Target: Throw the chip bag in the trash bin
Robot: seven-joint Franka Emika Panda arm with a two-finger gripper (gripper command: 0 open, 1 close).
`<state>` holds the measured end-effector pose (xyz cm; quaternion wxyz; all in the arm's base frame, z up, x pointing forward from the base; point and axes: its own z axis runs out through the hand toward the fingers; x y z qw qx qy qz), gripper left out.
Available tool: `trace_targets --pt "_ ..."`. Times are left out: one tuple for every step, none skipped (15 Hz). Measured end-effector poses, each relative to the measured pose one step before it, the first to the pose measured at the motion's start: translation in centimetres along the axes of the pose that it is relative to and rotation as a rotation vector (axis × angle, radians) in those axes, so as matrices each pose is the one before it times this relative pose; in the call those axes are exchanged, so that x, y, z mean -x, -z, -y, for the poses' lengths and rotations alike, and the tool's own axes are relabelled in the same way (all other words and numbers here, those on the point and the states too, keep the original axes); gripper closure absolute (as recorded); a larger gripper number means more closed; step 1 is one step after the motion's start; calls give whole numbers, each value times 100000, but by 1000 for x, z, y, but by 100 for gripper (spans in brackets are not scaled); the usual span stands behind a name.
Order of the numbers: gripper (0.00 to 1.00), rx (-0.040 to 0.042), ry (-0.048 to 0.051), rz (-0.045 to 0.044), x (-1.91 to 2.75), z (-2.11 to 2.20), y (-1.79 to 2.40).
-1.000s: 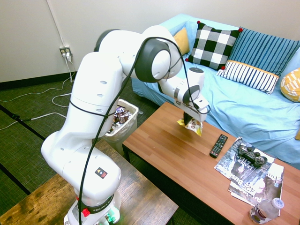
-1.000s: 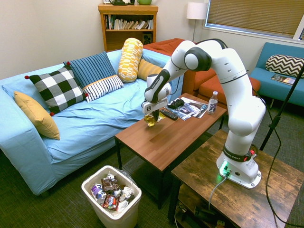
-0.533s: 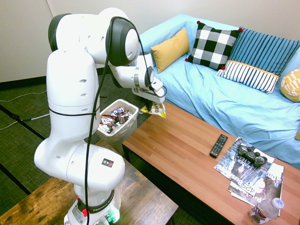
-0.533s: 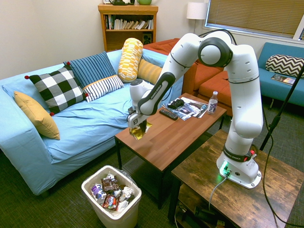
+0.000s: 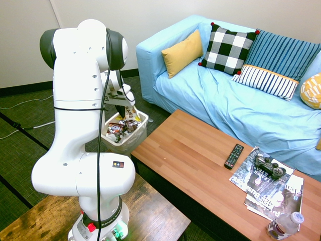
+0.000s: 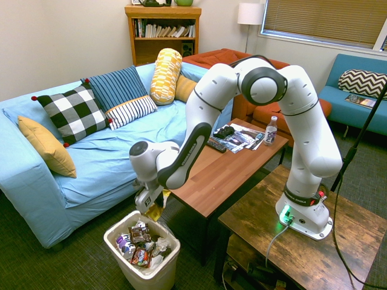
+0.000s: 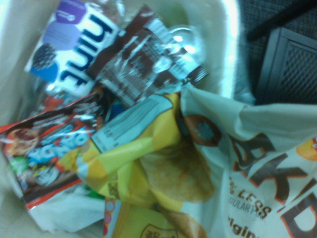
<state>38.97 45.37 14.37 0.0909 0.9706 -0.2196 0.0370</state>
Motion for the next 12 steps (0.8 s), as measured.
trace_targets --pt "0 1182 2152 -94 1875 1141 -1067" --pt "0 848 1800 -452 1537 1069 -929" --pt "0 752 1354 -884 1172 886 -822" --pt "0 462 816 -1104 705 710 -640" --pt "0 303 273 -1037 294 427 -441" --pt "0 343 120 -910 86 203 -350" --pt "0 429 -77 -683 -52 15 -270" --pt "0 438 -207 -658 -35 -48 -205" --pt "0 455 -229 -493 98 -37 -232" --pt "0 392 96 -351 429 13 -201" --pt "0 380 212 -367 709 15 -147" --pt "0 599 168 -538 835 -87 -171"
